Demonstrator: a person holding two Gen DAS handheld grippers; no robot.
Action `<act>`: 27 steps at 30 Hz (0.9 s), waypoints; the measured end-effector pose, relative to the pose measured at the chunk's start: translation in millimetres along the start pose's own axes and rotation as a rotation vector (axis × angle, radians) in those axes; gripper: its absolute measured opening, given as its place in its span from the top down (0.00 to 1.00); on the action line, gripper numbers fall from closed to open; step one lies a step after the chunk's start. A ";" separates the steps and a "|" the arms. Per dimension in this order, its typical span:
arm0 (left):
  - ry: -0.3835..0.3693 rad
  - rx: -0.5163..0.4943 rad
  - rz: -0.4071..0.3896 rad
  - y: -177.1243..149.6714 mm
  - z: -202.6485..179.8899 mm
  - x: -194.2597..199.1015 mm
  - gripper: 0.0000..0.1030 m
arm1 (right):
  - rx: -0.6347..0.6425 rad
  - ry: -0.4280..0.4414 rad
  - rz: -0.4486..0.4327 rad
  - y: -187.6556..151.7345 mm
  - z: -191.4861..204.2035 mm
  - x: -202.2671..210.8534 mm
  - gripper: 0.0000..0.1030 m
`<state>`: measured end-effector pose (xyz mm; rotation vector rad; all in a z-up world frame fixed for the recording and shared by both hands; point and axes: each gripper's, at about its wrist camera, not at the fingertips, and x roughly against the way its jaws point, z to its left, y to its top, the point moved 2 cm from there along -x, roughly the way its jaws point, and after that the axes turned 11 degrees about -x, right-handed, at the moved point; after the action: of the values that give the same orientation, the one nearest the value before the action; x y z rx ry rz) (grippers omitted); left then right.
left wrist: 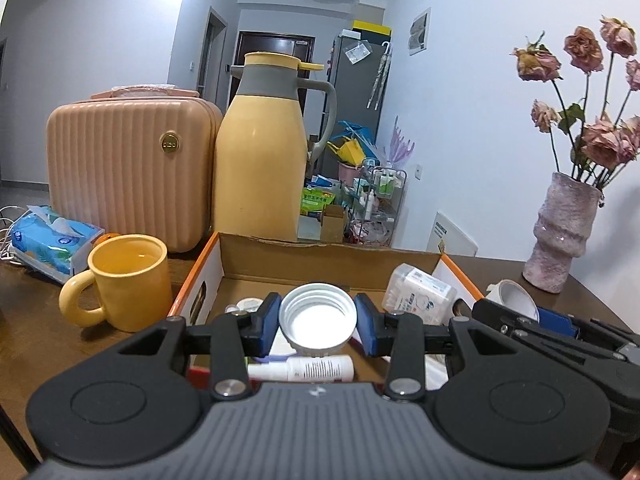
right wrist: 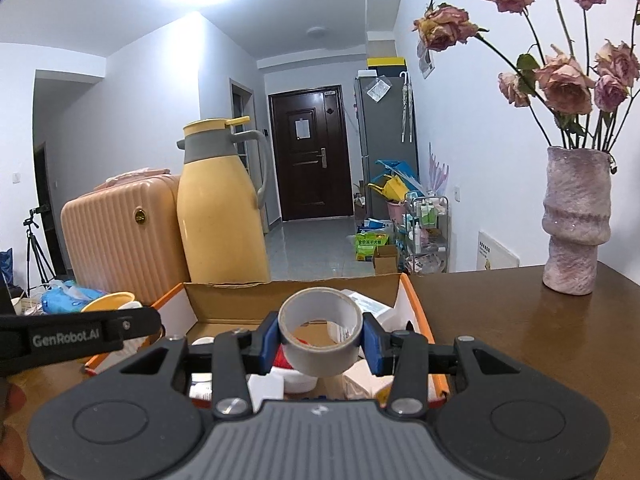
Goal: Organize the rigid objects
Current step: 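Carry the white cap and tape roll over the box with both tools, then drop the white cap and tape roll into the box, opening both tools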
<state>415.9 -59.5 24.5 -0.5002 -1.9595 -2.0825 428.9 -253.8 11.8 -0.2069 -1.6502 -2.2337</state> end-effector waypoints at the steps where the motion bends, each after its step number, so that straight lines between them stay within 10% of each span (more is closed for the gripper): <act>1: 0.002 0.003 0.000 1.6 0.7 -3.9 0.61 | 0.002 0.000 0.001 0.5 1.1 -3.3 0.60; 27: 0.072 -0.002 0.063 20.2 25.5 -92.5 0.61 | 0.053 -0.028 0.071 6.7 9.8 -83.4 0.60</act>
<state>510.5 -41.0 6.8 -0.4733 -1.8779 -2.0352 507.7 -230.0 -6.0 -0.2804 -1.6869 -2.1419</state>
